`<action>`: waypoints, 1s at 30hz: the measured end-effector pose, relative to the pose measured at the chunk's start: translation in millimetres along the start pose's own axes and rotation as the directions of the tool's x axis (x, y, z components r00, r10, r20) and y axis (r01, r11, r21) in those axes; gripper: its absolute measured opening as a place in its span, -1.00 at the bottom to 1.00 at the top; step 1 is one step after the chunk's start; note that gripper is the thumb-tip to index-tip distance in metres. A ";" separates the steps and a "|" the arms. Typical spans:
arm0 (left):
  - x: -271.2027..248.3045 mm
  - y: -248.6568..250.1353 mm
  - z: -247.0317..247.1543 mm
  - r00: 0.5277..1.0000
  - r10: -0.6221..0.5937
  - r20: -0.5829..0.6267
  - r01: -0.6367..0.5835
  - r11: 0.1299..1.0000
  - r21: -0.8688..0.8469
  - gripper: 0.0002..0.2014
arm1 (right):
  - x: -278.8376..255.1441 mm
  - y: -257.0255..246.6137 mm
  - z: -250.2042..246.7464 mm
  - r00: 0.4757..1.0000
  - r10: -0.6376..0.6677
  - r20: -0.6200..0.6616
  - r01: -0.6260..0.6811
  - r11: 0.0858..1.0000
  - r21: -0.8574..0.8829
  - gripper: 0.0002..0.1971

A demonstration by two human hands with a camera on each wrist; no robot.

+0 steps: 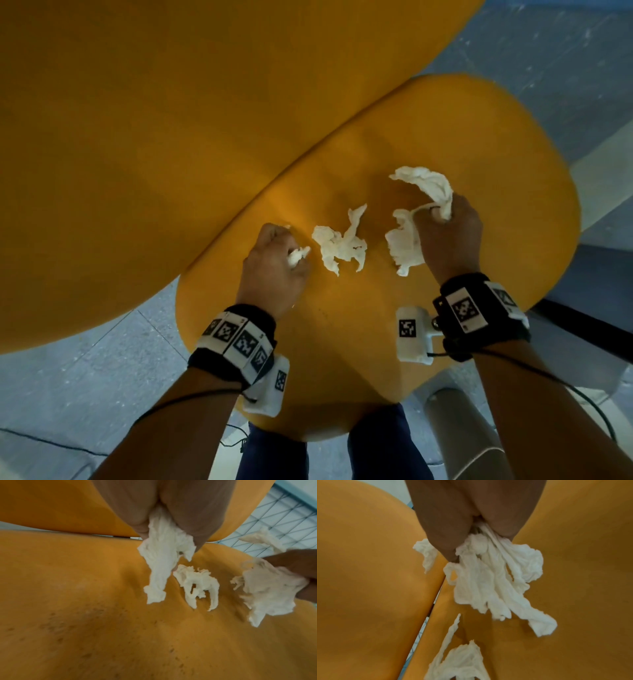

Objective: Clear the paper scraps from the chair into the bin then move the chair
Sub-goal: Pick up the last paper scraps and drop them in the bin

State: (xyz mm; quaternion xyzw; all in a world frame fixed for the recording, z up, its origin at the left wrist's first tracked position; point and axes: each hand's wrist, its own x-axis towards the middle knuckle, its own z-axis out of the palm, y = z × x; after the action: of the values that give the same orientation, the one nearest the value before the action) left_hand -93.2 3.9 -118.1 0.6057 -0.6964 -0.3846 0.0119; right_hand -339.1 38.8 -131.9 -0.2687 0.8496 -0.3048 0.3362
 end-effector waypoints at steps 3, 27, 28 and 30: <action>2.1 16.1 2.9 0.999 0.053 -0.008 -0.053 0.996 -0.068 -0.65 | -10.5 8.0 -15.1 1.000 -0.015 0.001 0.015 0.998 0.065 -0.82; -17.5 42.1 28.7 0.994 0.052 0.101 -0.064 0.992 0.112 -0.81 | -109.2 43.8 -41.6 0.916 0.338 0.216 -0.389 0.879 0.277 -0.51; -21.9 39.0 24.4 0.995 0.058 0.085 -0.064 0.995 0.080 -0.81 | -111.5 41.4 -40.9 0.918 0.339 0.204 -0.389 0.865 0.316 -0.56; -30.0 35.0 15.9 0.995 0.055 0.081 -0.057 0.998 0.018 -0.75 | -114.9 36.4 -40.8 0.922 0.339 0.186 -0.386 0.838 0.385 -0.71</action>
State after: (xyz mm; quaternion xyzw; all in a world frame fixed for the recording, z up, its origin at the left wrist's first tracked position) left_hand -122.1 36.8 -96.6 0.5701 -0.7170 -0.4010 -0.0116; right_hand -306.0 153.0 -86.5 -0.0417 0.7809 -0.3936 0.4832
